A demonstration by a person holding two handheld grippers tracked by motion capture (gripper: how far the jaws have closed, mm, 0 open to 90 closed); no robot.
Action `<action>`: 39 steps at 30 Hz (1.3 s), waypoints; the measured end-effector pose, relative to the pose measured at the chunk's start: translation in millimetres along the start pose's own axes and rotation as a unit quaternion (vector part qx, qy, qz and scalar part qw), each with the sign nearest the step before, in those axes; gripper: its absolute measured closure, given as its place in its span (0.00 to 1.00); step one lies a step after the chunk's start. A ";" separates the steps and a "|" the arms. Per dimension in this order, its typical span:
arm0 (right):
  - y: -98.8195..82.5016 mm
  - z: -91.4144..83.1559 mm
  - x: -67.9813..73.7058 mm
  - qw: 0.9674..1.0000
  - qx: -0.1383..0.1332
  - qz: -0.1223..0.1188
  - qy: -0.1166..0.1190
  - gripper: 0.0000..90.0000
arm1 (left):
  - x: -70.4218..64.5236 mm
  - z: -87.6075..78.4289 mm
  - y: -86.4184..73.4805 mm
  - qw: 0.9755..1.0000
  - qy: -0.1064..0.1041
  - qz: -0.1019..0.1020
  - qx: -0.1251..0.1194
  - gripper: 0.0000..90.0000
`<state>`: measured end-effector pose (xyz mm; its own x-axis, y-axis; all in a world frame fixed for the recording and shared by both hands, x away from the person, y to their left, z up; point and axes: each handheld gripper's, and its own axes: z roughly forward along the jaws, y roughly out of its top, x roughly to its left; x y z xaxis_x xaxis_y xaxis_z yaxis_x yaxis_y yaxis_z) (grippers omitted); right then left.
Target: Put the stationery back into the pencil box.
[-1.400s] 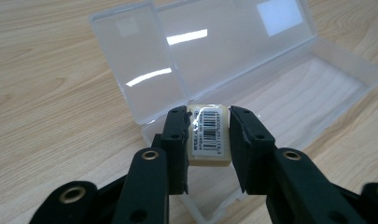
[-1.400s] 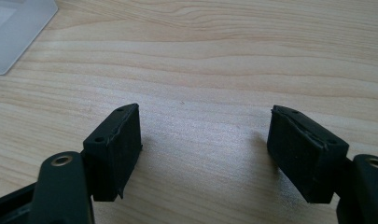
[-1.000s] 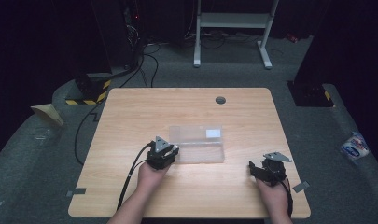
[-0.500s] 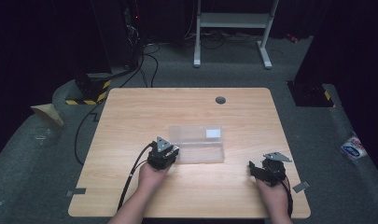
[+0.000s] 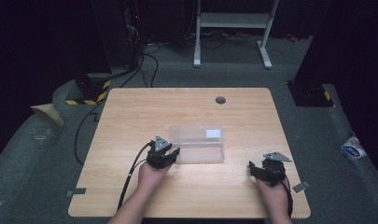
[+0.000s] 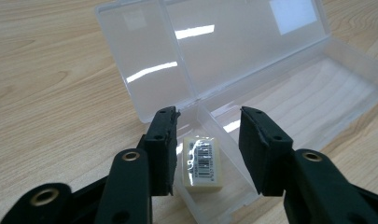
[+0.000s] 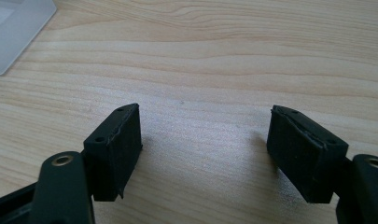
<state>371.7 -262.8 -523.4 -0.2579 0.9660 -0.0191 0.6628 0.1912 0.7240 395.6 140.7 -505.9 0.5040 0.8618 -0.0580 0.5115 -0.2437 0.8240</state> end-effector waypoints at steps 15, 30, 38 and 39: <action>0.0 0.0 0.0 1.000 0.000 0.001 0.001 0.29 | 8.1 -3.3 -1.5 0.999 -0.034 -0.023 -0.013 0.27; 0.0 0.0 0.0 1.000 0.000 0.001 0.001 0.29 | 29.6 -17.4 -6.2 0.999 -0.032 -0.015 0.012 0.00; 0.0 0.0 -0.1 1.000 0.000 0.000 0.001 0.29 | 58.4 -41.1 -21.0 1.000 -0.005 -0.013 0.022 0.00; 0.0 -0.1 -0.1 1.000 0.000 0.000 0.002 0.29 | 62.5 -44.6 -23.8 1.000 -0.002 -0.009 0.026 0.00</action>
<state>371.6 -262.9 -523.4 -0.2594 0.9656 -0.0162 0.6631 0.1903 0.7240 384.0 220.2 -504.0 0.4963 0.8649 -0.0745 0.5564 -0.2511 0.7921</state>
